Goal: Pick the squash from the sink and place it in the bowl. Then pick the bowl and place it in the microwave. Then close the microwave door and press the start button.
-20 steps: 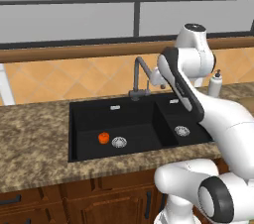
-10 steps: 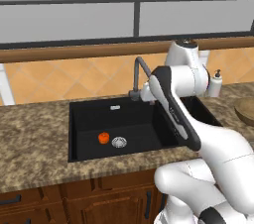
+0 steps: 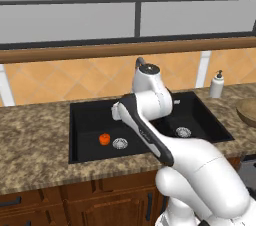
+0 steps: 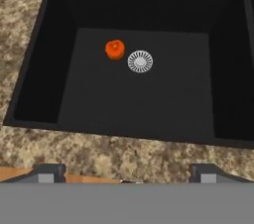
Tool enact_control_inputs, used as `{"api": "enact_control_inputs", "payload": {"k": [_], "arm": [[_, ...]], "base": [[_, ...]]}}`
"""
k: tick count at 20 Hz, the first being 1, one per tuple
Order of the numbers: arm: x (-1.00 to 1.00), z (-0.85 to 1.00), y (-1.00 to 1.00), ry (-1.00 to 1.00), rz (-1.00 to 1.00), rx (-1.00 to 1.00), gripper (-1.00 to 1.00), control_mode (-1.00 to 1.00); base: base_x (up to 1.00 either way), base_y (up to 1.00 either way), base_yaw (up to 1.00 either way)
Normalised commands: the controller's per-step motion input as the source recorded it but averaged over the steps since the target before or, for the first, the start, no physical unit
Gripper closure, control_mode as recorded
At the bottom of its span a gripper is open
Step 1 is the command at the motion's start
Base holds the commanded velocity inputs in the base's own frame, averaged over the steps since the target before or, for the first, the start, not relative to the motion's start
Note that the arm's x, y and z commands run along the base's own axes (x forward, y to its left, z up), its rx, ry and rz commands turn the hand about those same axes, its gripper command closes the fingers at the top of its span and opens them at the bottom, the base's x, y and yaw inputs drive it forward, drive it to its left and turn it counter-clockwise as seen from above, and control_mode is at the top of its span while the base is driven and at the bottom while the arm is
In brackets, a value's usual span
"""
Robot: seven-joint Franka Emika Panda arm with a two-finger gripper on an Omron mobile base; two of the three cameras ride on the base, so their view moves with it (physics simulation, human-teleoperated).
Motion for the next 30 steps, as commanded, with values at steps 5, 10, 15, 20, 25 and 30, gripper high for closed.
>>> {"api": "enact_control_inputs", "payload": {"k": [5,10,15,20,25,30], "arm": [[0.6,-0.52,0.34,0.09,0.0,0.0,-1.0,-1.0],[0.73,-0.45,0.09,0.06,0.0,0.0,-1.0,-1.0],[0.69,-0.56,0.3,0.01,0.0,0.0,-1.0,-1.0],[0.78,-0.48,0.38,0.0,-0.03,-0.02,-1.0,-1.0],[0.71,-0.46,0.09,0.0,-0.02,0.0,-1.0,-1.0],[0.6,-0.33,0.0,0.0,-0.04,0.0,-1.0,-1.0]], "base": [[0.0,0.0,0.0],[0.0,0.0,0.0],[0.0,0.0,0.0],[0.0,0.0,0.0],[0.0,0.0,0.0],[0.0,0.0,0.0]]}}
